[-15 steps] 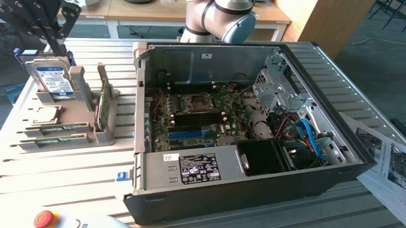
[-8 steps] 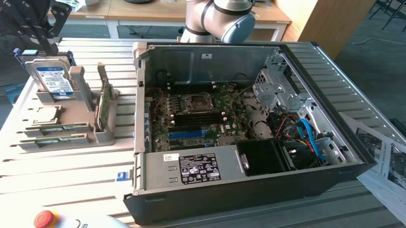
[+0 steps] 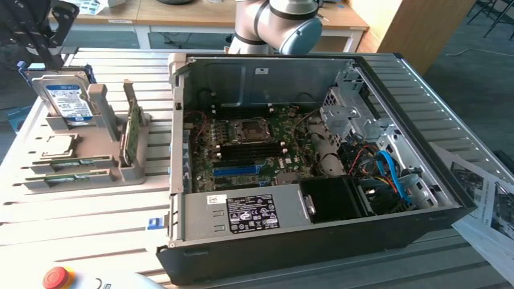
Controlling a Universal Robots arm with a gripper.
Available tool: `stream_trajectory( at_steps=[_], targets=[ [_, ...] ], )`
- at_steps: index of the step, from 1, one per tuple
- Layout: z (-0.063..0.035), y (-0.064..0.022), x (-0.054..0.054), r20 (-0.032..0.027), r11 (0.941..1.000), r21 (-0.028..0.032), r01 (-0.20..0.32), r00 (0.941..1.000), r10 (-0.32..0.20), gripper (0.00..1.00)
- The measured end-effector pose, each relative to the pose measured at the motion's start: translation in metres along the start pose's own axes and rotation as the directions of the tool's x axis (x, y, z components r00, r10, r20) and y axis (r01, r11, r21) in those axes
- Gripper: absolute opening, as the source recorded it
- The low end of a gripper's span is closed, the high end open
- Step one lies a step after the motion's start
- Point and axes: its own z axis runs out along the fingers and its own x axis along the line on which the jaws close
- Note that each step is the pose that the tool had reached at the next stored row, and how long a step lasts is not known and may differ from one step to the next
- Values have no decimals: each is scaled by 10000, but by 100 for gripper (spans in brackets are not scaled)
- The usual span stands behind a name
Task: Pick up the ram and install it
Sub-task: 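Reach for the ram, then pick up the ram and move it above insertion slot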
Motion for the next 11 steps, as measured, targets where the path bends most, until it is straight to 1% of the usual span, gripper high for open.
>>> stream_trajectory(
  at_steps=[6, 11],
  targets=[
    [-1, 1, 81, 1, 10000, -1, -1, 10000, 1, 11],
    [-1, 1, 83, 1, 10000, -1, -1, 10000, 1, 11]
  ],
)
